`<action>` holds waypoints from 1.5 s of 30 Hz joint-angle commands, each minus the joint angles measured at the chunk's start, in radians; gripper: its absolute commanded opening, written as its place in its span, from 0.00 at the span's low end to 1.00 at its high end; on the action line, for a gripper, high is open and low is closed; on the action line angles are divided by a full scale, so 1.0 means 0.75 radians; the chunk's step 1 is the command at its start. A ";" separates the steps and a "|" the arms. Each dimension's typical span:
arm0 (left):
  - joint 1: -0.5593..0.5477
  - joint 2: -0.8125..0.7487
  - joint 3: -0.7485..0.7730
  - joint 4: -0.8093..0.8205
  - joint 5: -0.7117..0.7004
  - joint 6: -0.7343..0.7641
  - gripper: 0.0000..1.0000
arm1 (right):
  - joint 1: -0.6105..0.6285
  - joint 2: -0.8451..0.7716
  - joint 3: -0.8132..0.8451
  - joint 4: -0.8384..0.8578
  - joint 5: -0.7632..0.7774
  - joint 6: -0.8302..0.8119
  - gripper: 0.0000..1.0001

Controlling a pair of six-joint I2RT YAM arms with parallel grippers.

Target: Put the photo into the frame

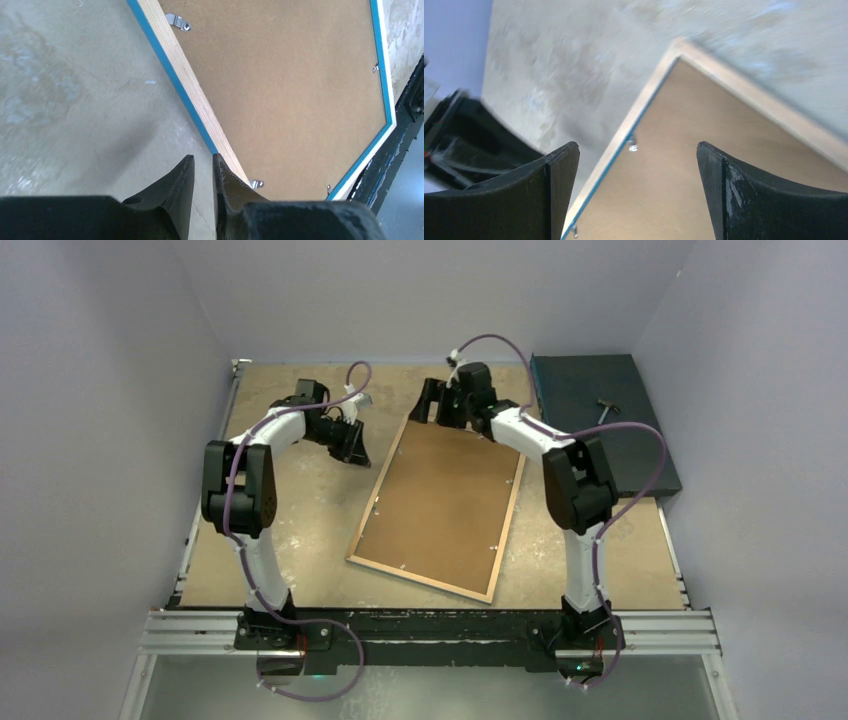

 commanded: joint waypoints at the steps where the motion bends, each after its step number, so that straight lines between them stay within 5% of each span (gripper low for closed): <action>1: 0.028 -0.149 -0.001 -0.122 0.016 0.118 0.19 | -0.045 -0.187 -0.015 -0.175 0.360 -0.099 0.92; 8: -0.021 -0.339 -0.108 -0.273 -0.129 0.415 0.28 | -0.123 -0.452 -0.416 -0.234 0.673 -0.010 0.97; 22: -0.642 -0.842 -0.651 -0.201 -0.634 0.662 0.30 | -0.161 -0.838 -0.942 -0.305 0.644 0.027 0.81; 32: -1.090 -0.778 -0.779 -0.095 -0.795 0.584 0.29 | -0.158 -0.965 -1.092 -0.305 0.557 0.075 0.75; 45: -1.185 -0.701 -0.898 0.059 -0.986 0.622 0.15 | -0.156 -0.992 -1.140 -0.362 0.442 0.107 0.70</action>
